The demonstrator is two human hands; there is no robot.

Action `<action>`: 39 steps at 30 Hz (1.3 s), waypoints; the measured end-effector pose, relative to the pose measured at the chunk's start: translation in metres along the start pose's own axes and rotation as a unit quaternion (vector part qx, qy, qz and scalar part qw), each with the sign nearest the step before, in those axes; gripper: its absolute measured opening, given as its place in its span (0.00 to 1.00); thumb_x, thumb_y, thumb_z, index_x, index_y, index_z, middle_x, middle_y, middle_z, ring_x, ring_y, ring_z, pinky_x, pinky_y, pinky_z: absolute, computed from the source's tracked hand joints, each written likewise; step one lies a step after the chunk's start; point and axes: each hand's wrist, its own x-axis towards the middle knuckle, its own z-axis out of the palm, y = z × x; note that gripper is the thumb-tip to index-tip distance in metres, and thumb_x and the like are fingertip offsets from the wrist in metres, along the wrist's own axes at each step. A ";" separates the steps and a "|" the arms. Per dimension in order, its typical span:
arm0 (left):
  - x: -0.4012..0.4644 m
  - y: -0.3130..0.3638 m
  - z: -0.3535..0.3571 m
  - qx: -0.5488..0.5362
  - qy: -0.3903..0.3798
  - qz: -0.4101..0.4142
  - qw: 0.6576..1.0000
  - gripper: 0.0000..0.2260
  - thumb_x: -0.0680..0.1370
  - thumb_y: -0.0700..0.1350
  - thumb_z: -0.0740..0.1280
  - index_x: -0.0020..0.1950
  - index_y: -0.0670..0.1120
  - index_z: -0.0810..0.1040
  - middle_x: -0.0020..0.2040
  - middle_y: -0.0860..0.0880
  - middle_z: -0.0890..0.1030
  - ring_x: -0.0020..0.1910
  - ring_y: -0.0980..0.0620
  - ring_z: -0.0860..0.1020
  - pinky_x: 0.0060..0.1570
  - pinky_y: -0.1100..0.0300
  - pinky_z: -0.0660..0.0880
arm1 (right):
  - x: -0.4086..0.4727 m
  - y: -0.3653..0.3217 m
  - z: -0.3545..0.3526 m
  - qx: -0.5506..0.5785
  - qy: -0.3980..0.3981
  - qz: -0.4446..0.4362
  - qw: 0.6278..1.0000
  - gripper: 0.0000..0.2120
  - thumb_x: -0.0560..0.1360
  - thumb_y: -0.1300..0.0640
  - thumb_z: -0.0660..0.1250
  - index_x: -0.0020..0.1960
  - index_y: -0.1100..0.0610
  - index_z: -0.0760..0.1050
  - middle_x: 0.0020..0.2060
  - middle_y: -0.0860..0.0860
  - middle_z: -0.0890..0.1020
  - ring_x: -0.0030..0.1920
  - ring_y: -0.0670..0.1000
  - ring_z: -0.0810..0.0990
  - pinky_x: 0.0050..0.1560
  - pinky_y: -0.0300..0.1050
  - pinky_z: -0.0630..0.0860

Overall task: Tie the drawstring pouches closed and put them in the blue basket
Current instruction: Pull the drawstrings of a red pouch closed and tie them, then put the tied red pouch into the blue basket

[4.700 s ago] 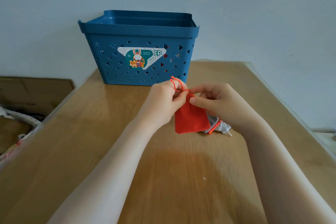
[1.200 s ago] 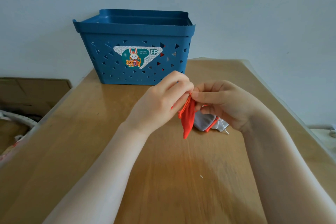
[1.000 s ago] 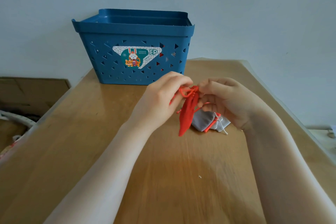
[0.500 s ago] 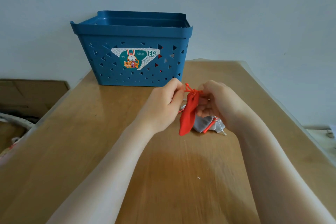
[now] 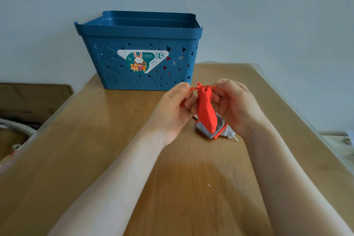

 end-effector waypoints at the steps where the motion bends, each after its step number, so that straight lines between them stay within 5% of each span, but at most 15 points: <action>1: 0.001 0.000 -0.001 0.005 0.005 0.004 1.000 0.18 0.82 0.42 0.53 0.31 0.46 0.64 0.26 0.50 0.65 0.31 0.51 0.66 0.35 0.60 0.66 | -0.001 -0.002 0.000 0.005 -0.005 -0.005 1.000 0.17 0.72 0.63 0.58 0.25 0.56 0.64 0.26 0.56 0.68 0.30 0.57 0.71 0.35 0.45 0.72; 5: 0.002 0.000 -0.010 0.062 0.021 0.004 0.998 0.15 0.82 0.44 0.54 0.37 0.39 0.68 0.39 0.34 0.67 0.42 0.41 0.63 0.39 0.55 0.63 | -0.002 0.000 0.006 0.011 0.000 0.001 1.000 0.17 0.78 0.66 0.50 0.31 0.57 0.60 0.21 0.49 0.67 0.22 0.47 0.71 0.25 0.37 0.70; 11: -0.002 0.006 0.001 0.151 0.030 -0.050 0.987 0.26 0.82 0.57 0.49 0.37 0.48 0.80 0.37 0.46 0.82 0.37 0.52 0.78 0.44 0.57 0.72 | 0.003 0.002 0.001 -0.028 0.005 0.013 1.000 0.17 0.79 0.64 0.51 0.31 0.57 0.62 0.23 0.49 0.69 0.25 0.47 0.70 0.28 0.37 0.70; 14: -0.002 0.005 0.003 0.181 0.049 -0.047 0.981 0.18 0.74 0.62 0.61 0.48 0.50 0.79 0.41 0.50 0.81 0.39 0.57 0.79 0.44 0.62 0.74 | 0.003 0.007 0.002 -0.100 0.012 0.006 0.995 0.17 0.80 0.62 0.53 0.33 0.59 0.65 0.26 0.52 0.71 0.27 0.49 0.72 0.31 0.41 0.70; 17: -0.004 0.002 0.000 0.244 0.096 -0.012 0.965 0.23 0.72 0.51 0.72 0.62 0.55 0.65 0.50 0.51 0.80 0.45 0.58 0.79 0.47 0.62 0.75 | 0.003 0.006 0.004 -0.106 0.044 0.000 0.993 0.17 0.81 0.62 0.53 0.34 0.60 0.67 0.25 0.51 0.72 0.27 0.50 0.72 0.32 0.43 0.70; 20: -0.005 0.004 -0.003 0.310 0.092 0.088 0.942 0.16 0.76 0.42 0.68 0.52 0.59 0.65 0.45 0.50 0.80 0.38 0.59 0.79 0.38 0.64 0.76 | 0.003 0.001 0.001 -0.059 0.077 -0.006 0.995 0.16 0.80 0.61 0.55 0.34 0.59 0.67 0.25 0.50 0.72 0.26 0.50 0.72 0.31 0.41 0.71; 27: -0.007 0.013 -0.003 0.290 0.067 0.187 0.936 0.13 0.78 0.35 0.63 0.43 0.53 0.71 0.41 0.56 0.78 0.39 0.60 0.74 0.39 0.70 0.70 | 0.000 -0.003 -0.003 -0.076 0.052 -0.032 0.995 0.17 0.81 0.60 0.56 0.34 0.58 0.70 0.26 0.50 0.73 0.28 0.48 0.72 0.32 0.38 0.71; 30: -0.004 0.025 -0.005 0.229 0.093 0.185 0.951 0.13 0.79 0.34 0.62 0.44 0.53 0.71 0.43 0.47 0.79 0.43 0.51 0.77 0.41 0.62 0.73 | 0.000 -0.010 -0.004 -0.075 0.039 -0.035 0.996 0.16 0.81 0.61 0.55 0.35 0.59 0.70 0.27 0.50 0.73 0.28 0.49 0.72 0.32 0.38 0.71; 35: 0.032 0.046 -0.009 0.194 0.126 0.087 0.969 0.16 0.76 0.30 0.60 0.41 0.51 0.75 0.42 0.49 0.80 0.44 0.46 0.77 0.40 0.57 0.74 | 0.022 -0.028 0.005 -0.118 0.067 -0.027 0.990 0.15 0.80 0.62 0.56 0.35 0.57 0.71 0.25 0.49 0.74 0.28 0.49 0.72 0.35 0.41 0.71; 39: 0.078 0.077 -0.013 0.112 0.228 0.075 0.964 0.15 0.74 0.29 0.56 0.46 0.47 0.77 0.52 0.41 0.81 0.52 0.40 0.80 0.55 0.45 0.76 | 0.046 -0.048 0.010 -0.148 0.076 -0.037 0.985 0.11 0.78 0.62 0.59 0.38 0.57 0.73 0.24 0.47 0.74 0.27 0.48 0.73 0.32 0.38 0.72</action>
